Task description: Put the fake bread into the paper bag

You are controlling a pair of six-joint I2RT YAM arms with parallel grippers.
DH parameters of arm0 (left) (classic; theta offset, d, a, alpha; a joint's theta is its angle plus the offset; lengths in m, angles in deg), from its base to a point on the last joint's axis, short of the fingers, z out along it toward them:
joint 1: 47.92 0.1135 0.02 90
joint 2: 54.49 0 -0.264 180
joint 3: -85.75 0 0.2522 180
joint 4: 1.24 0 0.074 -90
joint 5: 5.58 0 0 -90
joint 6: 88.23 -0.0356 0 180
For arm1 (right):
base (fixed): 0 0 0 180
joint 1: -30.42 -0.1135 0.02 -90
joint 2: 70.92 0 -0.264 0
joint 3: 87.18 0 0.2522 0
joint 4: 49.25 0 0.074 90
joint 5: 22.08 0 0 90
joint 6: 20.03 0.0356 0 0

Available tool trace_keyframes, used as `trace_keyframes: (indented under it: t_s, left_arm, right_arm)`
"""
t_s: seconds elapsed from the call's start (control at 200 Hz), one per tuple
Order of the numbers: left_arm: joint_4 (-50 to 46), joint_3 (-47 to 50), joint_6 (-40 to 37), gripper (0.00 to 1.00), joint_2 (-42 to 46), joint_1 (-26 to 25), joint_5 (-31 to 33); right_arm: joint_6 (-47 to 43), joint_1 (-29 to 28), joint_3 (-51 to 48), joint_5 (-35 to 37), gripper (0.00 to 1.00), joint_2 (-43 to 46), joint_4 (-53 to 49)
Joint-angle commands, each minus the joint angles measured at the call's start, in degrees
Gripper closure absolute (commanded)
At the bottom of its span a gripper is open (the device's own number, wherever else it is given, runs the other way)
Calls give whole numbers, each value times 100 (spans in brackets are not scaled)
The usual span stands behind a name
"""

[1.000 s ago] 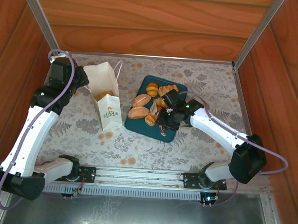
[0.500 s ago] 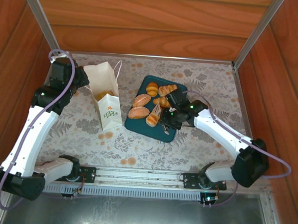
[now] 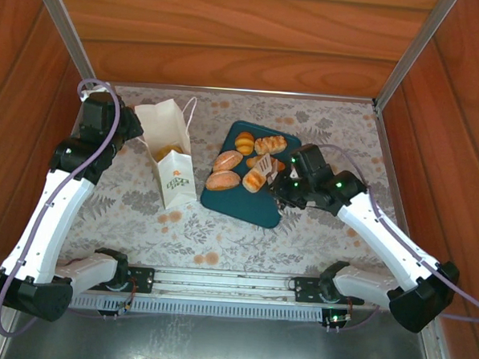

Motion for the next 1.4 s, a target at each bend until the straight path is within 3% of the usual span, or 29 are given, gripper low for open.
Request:
trace_keyframes:
  t_s: [0.0, 0.325, 0.57, 1.079, 1.399]
  left_arm:
    - [104, -19, -32, 78, 128, 20, 71]
    - [99, 90, -66, 67, 375, 28, 202]
    - [91, 142, -111, 67, 449, 28, 227]
    - [76, 206, -35, 98, 394, 28, 186]
    - [82, 241, -24, 100, 381, 28, 177]
  right_arm:
    - [-394, 64, 644, 68, 79, 45, 122]
    - [-1301, 70, 2386, -176, 80, -445, 194]
    - [-1812, 62, 3273, -557, 80, -892, 544]
    - [-2208, -418, 4564, -1052, 81, -1811, 1234]
    - [-2729, -1069, 5189, -804, 81, -2431, 1011]
